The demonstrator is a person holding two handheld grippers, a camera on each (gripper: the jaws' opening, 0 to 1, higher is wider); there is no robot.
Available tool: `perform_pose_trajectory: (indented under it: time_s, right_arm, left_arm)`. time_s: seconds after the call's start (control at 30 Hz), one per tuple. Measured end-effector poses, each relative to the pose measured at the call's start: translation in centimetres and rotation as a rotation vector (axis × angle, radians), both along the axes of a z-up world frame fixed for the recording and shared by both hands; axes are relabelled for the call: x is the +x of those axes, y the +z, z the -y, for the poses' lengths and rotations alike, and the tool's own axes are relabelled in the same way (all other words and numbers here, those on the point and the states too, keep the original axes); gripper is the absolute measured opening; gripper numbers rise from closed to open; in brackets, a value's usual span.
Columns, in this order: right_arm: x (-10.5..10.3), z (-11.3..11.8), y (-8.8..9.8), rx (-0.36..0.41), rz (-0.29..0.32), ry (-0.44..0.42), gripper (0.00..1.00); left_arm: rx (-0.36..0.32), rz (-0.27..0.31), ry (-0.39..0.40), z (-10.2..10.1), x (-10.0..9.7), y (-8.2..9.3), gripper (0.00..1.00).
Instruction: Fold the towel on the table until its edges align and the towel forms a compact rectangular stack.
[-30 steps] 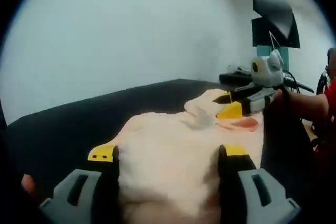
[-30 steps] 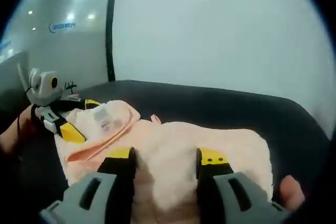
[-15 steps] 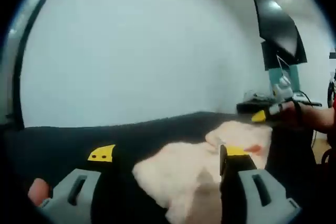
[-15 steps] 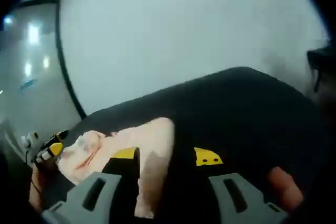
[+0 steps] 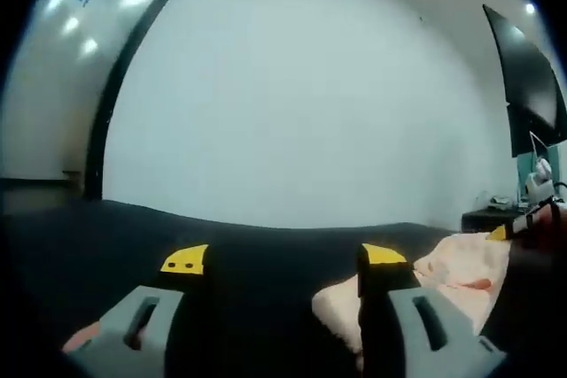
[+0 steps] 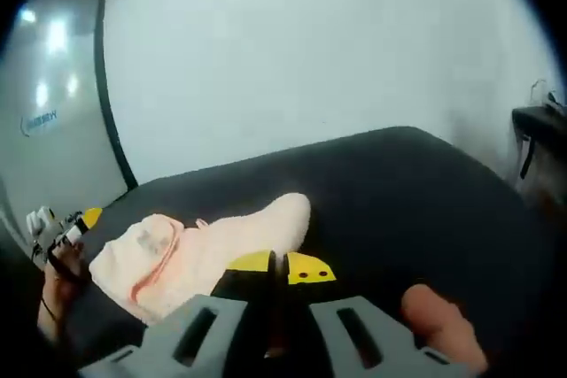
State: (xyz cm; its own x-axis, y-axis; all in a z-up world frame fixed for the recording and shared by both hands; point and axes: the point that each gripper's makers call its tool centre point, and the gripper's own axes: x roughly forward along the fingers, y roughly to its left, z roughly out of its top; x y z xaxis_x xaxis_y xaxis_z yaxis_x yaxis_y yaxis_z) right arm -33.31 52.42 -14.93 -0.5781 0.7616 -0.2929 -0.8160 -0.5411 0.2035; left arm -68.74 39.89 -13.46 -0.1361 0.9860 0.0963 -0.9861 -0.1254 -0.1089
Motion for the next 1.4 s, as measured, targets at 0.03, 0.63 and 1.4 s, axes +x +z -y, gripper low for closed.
perform_pose_trajectory:
  time_s: [0.03,0.63,1.4]
  right_arm:
    - [-0.4,0.3,0.8,0.019,0.011,-0.002,0.01]
    - [-23.5,12.3,5.0,0.507,0.393,0.342,0.01]
    - [-25.8,25.5,-0.6,0.495,0.309,0.709,0.17]
  left_arm:
    - [0.003,0.004,-0.005,0.0,0.1,0.0,0.67]
    - [0.085,0.109,0.36,5.0,-8.0,0.6,0.68]
    - [0.13,0.181,0.335,5.1,-8.3,0.4,0.6]
